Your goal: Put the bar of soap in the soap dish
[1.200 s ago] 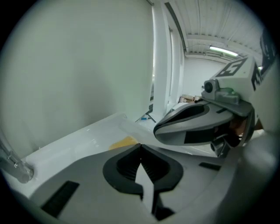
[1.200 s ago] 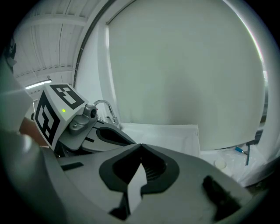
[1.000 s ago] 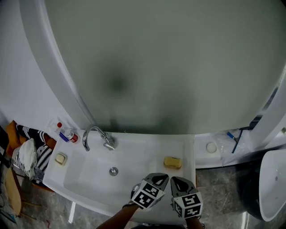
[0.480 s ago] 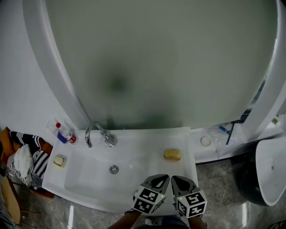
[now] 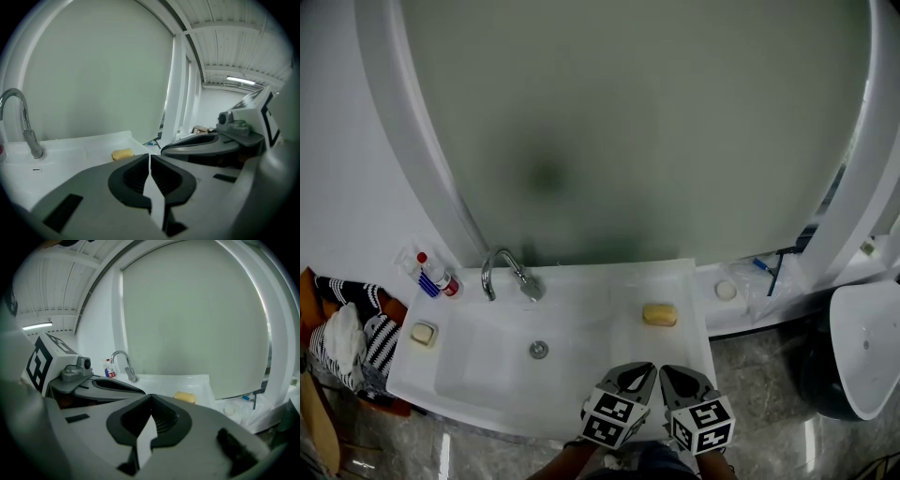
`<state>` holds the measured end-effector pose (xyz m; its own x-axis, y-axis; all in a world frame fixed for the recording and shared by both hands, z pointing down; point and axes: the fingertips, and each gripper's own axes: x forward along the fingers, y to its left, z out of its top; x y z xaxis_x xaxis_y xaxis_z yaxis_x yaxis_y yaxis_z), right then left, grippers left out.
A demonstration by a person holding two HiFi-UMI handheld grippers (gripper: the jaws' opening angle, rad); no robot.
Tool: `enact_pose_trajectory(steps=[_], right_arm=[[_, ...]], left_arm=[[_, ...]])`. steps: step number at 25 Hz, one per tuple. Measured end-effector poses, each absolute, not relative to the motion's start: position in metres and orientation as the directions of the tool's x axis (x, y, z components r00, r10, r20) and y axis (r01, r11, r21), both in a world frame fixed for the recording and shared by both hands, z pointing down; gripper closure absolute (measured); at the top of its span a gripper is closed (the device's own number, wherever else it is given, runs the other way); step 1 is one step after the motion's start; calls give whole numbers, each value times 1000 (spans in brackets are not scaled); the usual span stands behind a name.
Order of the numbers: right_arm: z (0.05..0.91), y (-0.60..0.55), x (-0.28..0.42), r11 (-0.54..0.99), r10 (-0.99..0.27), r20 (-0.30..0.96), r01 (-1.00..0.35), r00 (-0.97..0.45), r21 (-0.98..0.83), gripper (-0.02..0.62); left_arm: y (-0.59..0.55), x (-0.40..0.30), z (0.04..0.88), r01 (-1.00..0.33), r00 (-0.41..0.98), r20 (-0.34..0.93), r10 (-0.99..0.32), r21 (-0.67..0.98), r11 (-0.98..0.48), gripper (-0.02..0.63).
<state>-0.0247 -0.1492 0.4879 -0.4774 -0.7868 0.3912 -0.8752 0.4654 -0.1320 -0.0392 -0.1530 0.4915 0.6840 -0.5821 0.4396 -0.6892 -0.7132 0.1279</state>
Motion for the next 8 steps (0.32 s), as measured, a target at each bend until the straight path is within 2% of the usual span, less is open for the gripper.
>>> enact_pose_trajectory(steps=[8], right_arm=[[484,-145,-25,470,-787,391,-874,-477,-122,584]], left_arm=[[-152,-39,487,-691,683,434,-588,123,-712,595]])
